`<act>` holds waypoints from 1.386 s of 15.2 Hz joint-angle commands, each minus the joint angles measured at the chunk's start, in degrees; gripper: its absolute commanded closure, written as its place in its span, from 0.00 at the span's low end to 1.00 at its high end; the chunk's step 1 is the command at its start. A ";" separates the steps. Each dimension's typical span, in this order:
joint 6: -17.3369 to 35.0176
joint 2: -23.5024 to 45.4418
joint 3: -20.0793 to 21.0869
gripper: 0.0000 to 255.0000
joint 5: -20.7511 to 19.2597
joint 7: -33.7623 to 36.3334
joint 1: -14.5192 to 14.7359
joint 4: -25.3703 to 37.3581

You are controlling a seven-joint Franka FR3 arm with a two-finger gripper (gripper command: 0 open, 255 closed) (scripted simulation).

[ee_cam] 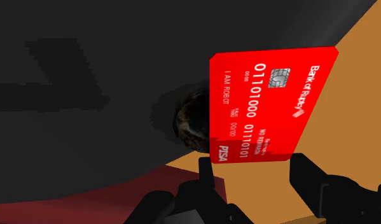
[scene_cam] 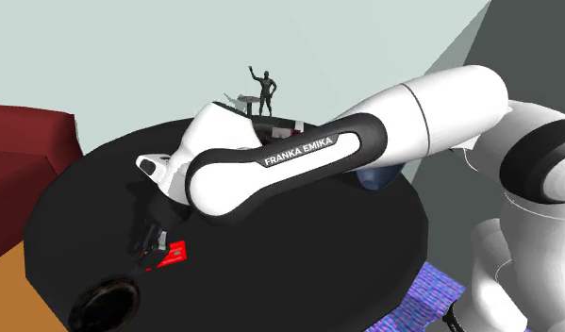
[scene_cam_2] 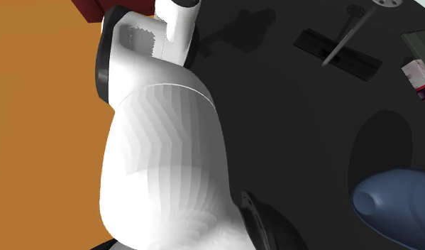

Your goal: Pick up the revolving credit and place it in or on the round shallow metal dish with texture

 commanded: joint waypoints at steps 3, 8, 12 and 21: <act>-3.99 9.38 -0.89 1.00 -3.39 4.90 2.18 14.23; -13.38 24.97 -2.23 1.00 -7.13 11.22 4.63 40.15; -11.82 25.90 -2.08 1.00 -6.91 10.78 4.68 39.49; -6.18 27.29 -1.34 1.00 -5.89 8.73 4.49 35.09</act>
